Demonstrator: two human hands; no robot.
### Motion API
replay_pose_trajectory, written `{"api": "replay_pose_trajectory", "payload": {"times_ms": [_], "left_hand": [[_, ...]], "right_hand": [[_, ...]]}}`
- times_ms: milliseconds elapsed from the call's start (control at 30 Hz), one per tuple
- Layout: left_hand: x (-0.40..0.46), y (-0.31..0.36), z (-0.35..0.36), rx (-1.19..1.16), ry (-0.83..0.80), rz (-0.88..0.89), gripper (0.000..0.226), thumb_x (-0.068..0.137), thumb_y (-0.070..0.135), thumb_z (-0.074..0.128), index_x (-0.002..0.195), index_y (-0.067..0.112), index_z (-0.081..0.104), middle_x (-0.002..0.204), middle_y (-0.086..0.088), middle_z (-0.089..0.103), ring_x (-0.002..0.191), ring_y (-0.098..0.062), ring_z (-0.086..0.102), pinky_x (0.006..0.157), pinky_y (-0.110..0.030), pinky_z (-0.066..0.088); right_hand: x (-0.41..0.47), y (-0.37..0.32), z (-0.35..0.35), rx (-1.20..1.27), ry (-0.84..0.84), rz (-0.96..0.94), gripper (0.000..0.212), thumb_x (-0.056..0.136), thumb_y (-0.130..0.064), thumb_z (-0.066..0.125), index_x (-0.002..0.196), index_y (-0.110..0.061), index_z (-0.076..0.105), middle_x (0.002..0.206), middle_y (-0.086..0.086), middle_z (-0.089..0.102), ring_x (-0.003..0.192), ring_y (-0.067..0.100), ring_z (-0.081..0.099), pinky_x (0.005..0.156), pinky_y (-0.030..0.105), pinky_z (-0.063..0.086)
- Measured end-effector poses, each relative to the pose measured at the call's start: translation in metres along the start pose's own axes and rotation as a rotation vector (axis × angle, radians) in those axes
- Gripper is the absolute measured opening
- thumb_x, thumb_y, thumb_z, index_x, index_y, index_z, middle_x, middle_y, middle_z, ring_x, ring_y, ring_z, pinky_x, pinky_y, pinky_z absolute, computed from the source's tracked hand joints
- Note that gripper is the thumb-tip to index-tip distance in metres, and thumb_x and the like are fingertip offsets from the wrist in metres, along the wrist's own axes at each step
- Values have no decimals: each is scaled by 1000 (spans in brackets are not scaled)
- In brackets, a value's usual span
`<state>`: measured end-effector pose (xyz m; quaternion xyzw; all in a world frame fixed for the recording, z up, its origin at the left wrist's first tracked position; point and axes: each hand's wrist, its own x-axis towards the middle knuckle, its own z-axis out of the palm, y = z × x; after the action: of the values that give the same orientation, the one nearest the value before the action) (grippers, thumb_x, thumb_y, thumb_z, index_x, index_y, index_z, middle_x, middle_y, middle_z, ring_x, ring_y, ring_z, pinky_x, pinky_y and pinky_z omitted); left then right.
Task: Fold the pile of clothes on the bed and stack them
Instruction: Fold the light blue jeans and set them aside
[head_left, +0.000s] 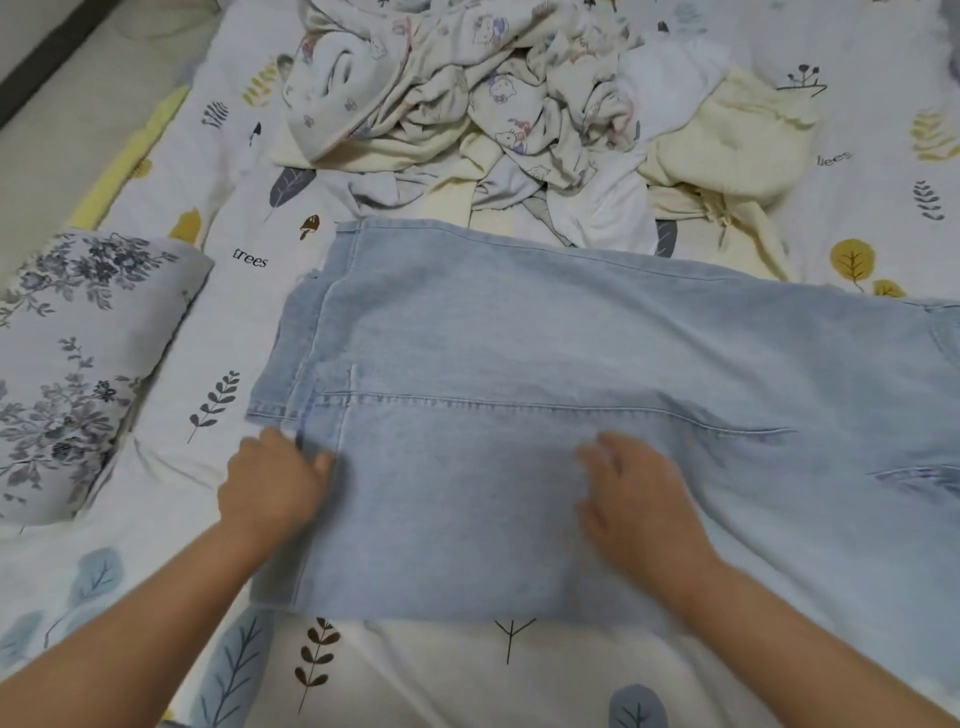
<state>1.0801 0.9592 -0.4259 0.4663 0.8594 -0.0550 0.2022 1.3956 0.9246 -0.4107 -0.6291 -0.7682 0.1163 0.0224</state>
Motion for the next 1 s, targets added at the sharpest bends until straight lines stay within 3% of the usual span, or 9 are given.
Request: {"api": "replay_pose_trajectory", "payload": {"times_ms": [133,233,300,433,533,633,733,800,1000], "left_hand": [[-20,-32,13,171,-213,-69,63,81,62,53,114,9,47,114,-12,57,103,-31,56,81,-37,44],[-20,-48,7,-112,-164,26,28,80,28,68,80,13,45,78,-2,54,70,-18,51,61,-32,37],[-19,-59,2,-313,-158,114,28,78,5,67,73,13,41,68,-2,48,62,-16,43,57,-31,32],[-19,-78,-26,-608,-121,155,26,84,-5,59,77,12,41,72,-10,47,65,-22,39,59,-34,29],[-15,-92,-42,-624,-75,31,14,88,2,58,81,9,48,76,-18,58,64,-26,48,58,-33,31],[-17,-103,-41,-389,-238,-126,15,88,16,63,87,2,59,76,-19,62,67,-29,54,54,-28,34],[-24,-103,-33,-344,-473,-250,36,87,39,61,93,4,59,77,-10,56,64,-21,50,53,-23,34],[-24,-105,-27,-313,-458,-181,34,83,38,67,87,6,57,82,-7,58,70,-18,52,55,-27,37],[-21,-117,-18,-517,-299,88,29,86,3,62,65,9,44,48,6,46,49,-9,40,52,-25,31]], "right_hand": [[-38,-33,21,-48,-402,-97,71,18,-62,80,75,-20,72,91,10,71,81,27,70,60,34,57],[-42,-38,30,-100,-424,-110,56,10,-38,88,60,-19,69,82,11,72,73,27,70,57,29,56],[-36,-50,22,-66,-408,-89,48,11,-21,88,51,-17,62,59,5,64,52,21,64,45,18,45],[-26,-70,2,-28,-422,-40,27,71,-15,66,86,-26,47,83,4,66,76,23,65,56,25,28],[-32,-88,-7,3,-371,-48,40,36,-29,87,64,-20,59,51,4,60,44,14,59,41,23,23],[-38,-97,7,48,-467,-112,33,68,-37,76,94,-20,65,85,10,69,78,16,68,62,19,47],[-39,-94,22,46,-718,-126,39,93,-38,46,123,-14,51,127,12,53,117,23,51,94,31,38],[-29,-93,22,93,-660,-90,37,94,-43,41,120,-18,50,125,7,54,117,22,50,92,29,37],[41,-75,30,45,-191,42,38,96,-34,38,130,-21,46,132,1,47,122,20,41,95,28,33]]}}
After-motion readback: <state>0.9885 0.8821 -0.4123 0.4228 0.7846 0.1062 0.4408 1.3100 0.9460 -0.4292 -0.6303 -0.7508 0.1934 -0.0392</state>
